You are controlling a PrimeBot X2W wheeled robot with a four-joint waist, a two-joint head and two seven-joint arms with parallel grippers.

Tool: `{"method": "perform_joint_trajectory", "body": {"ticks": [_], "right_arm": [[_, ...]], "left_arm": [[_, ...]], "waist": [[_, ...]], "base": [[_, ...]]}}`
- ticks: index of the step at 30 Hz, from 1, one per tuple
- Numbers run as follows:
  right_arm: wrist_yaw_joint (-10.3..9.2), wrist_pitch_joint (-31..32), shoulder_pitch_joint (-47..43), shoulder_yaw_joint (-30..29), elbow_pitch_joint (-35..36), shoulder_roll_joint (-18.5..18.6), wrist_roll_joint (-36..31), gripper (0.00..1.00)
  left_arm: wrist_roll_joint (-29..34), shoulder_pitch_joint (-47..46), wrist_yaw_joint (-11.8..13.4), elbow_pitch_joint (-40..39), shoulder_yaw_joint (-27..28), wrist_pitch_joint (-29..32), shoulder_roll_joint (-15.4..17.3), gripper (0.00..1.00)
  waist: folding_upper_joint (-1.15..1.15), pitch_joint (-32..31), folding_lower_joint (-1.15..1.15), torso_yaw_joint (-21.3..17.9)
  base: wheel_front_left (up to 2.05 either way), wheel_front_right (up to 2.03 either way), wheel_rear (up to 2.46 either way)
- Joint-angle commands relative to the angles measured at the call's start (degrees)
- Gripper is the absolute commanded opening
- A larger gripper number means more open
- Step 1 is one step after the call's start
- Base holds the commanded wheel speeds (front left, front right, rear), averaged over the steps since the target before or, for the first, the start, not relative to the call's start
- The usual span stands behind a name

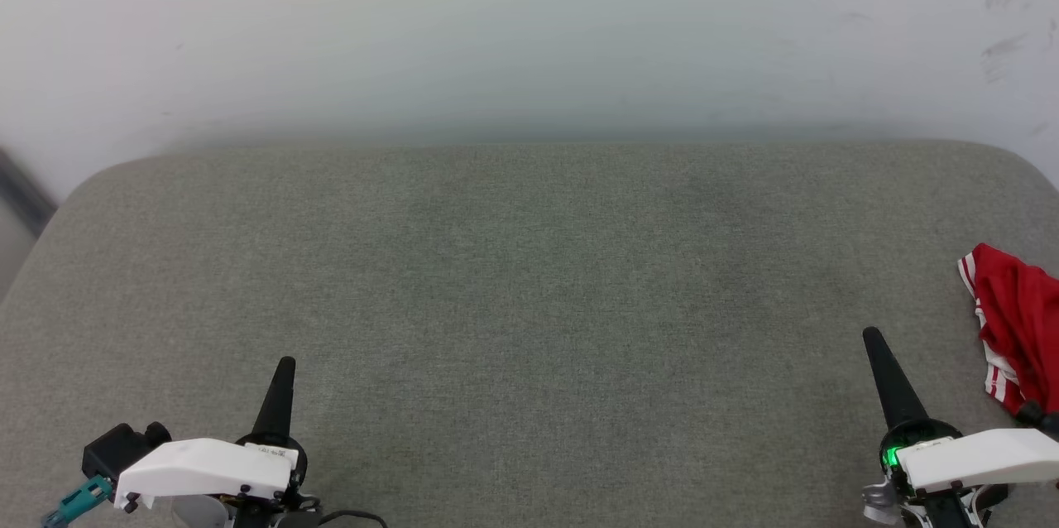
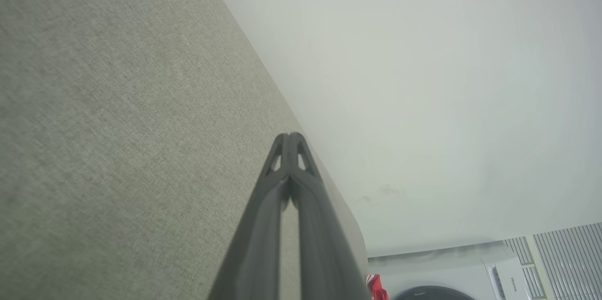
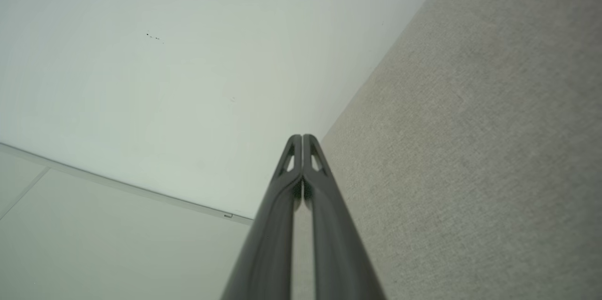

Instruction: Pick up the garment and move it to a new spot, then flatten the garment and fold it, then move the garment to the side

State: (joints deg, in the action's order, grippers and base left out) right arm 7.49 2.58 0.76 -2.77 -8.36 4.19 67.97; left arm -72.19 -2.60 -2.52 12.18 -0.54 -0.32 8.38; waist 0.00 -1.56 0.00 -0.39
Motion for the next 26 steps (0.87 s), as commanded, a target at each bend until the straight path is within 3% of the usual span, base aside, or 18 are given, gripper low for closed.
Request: {"method": "perform_joint_trajectory", "body": {"ticks": [1,26], "right_arm": [[0.01,0.13,1.31,-0.15,0.03,0.35,1.39,0.00],[0.00,1.56,3.79,-1.26,-3.19,0.09,15.05,0.00]], "left_arm": [[-1.03,-1.16,-0.37,-0.23,0.64,0.33,-0.13,0.00],[-11.86,-2.89,-3.12,0.98,4.24,3.96,-3.05,0.00]], "waist": [[0.00,0.04,0.00,0.01],[0.00,0.89,0.00,0.20]], "base": [[0.00,0.00,0.00],[0.00,0.00,0.00]]}}
